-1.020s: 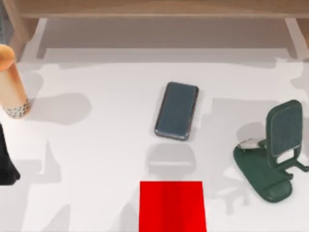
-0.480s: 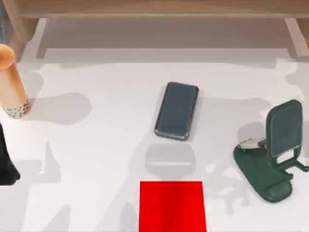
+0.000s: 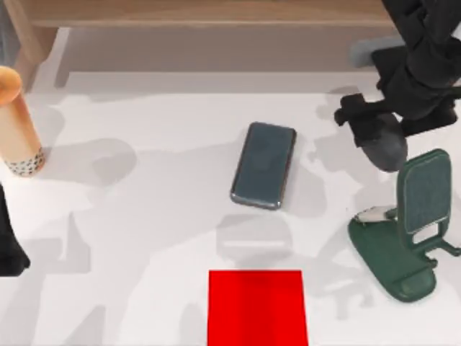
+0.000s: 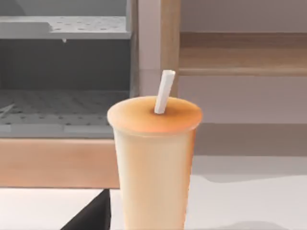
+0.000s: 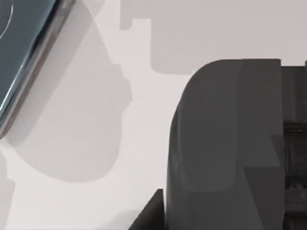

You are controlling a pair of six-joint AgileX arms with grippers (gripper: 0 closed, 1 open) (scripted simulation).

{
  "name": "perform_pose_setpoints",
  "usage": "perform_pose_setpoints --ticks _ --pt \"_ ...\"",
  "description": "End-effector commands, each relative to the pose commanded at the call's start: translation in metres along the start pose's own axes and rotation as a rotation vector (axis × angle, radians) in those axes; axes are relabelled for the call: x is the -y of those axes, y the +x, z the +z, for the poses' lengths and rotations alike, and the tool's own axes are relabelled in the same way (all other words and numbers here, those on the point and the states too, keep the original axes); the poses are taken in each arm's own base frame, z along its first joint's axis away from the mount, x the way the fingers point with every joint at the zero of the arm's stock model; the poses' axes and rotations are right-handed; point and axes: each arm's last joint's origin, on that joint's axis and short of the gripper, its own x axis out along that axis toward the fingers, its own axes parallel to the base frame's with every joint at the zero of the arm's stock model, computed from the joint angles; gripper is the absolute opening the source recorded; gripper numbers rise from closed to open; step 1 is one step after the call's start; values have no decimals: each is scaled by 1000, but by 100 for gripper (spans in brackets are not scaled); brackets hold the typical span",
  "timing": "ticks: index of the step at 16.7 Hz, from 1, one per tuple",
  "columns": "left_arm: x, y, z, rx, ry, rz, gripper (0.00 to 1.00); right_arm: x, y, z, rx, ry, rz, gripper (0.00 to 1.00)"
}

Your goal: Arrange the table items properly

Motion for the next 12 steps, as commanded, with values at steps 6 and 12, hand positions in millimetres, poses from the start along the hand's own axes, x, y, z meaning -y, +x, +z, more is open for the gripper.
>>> perform_pose_setpoints --ticks 6,12 --pt "0 0 0 0 0 0 100 -139 23 -37 -35 106 63 0" --pt "0 0 0 0 0 0 100 -202 42 -100 -146 244 -18 0"
